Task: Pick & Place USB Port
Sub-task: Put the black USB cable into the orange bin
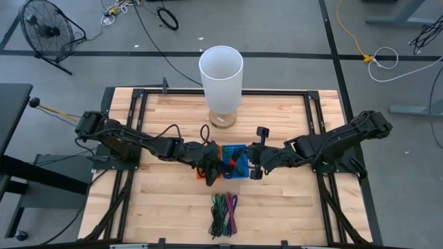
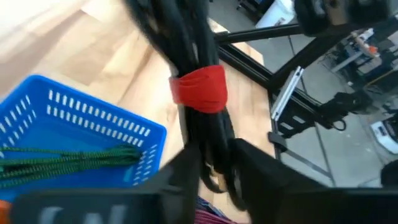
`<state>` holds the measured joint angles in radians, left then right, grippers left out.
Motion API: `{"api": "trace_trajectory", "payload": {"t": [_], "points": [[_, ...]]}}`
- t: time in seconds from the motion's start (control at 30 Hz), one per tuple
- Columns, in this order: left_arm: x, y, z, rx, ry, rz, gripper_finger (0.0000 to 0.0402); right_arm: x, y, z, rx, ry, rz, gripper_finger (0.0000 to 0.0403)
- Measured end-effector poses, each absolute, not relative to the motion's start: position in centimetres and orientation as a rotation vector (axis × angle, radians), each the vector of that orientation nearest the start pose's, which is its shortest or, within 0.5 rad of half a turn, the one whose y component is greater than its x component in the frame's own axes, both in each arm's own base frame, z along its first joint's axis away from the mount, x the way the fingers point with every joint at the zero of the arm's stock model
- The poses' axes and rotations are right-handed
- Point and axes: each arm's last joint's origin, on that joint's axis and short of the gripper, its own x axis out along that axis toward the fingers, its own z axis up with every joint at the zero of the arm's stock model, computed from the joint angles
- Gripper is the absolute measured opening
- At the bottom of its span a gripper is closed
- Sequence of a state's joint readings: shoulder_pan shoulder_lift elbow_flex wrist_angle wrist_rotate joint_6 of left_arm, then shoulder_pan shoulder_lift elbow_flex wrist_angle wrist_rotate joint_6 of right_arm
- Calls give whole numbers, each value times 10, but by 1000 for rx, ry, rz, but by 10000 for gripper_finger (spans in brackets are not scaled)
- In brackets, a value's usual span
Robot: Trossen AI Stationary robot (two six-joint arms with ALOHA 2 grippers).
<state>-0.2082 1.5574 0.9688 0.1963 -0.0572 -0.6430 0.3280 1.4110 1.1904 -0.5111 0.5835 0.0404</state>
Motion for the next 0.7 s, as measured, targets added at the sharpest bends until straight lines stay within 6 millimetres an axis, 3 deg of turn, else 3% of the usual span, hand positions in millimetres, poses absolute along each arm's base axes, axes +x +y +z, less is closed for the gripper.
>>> {"api": "trace_trajectory", "payload": {"t": [0.1,0.37,0.7], "points": [[336,-68,244,-552,410,18,23,289,78,308,-279,655,-266,0],[332,-65,236,-562,477,103,20,284,74,305,-255,702,-268,54],[321,-65,220,-587,650,242,20,265,66,308,-232,780,-367,121]]}}
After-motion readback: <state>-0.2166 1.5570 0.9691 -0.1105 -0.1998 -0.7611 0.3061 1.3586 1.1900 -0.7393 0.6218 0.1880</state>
